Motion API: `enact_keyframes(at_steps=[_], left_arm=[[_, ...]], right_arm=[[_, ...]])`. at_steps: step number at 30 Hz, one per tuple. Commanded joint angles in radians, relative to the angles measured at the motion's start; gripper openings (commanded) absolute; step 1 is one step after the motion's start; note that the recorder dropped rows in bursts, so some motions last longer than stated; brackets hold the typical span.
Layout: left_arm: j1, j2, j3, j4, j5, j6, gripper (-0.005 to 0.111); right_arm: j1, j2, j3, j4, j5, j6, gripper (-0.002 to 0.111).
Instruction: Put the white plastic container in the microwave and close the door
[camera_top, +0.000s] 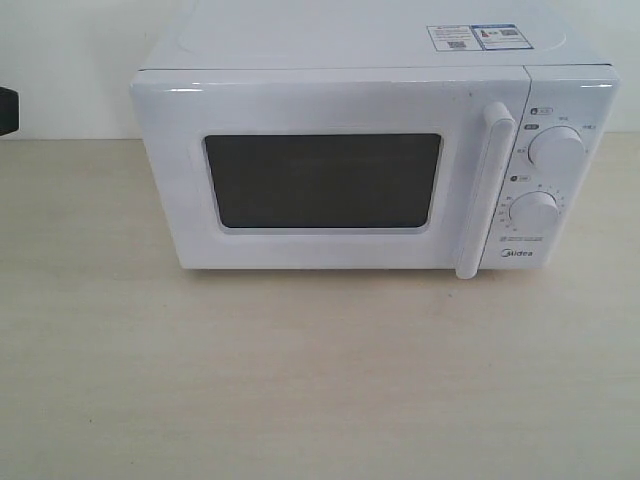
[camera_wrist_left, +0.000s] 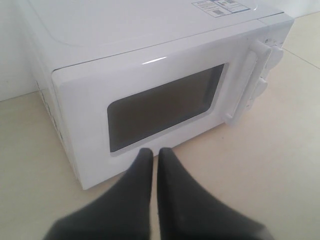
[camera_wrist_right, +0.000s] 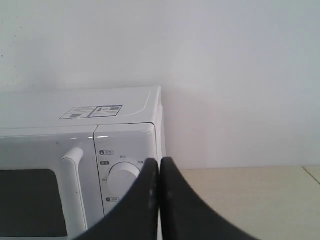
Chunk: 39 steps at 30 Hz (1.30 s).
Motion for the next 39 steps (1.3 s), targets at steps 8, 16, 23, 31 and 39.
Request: enact_keyframes(at_steps=[8,16,23,31,39], left_arm=[[0.002,-0.006,0.003,0.004,0.001,-0.007,0.004],[0.002,-0.006,0.003,0.004,0.001,-0.007,0.004],[0.002,-0.006,0.003,0.004,0.001,-0.007,0.004],[0.002,-0.006,0.003,0.004,0.001,-0.007,0.004],[0.002,-0.006,0.003,0.004,0.001,-0.007,0.004]], right_arm=[[-0.007,-0.004,0.003,-0.032,0.037,0.051,0.000],[-0.007,-0.015,0.003,-0.810,0.084,0.842,0.000],[-0.007,-0.029,0.003,-0.932,0.084,0.967,0.000],[-0.007,-0.029,0.003,-0.932,0.109,0.964,0.000],[-0.007,-0.152,0.003,-0.949,0.363,0.897,0.000]])
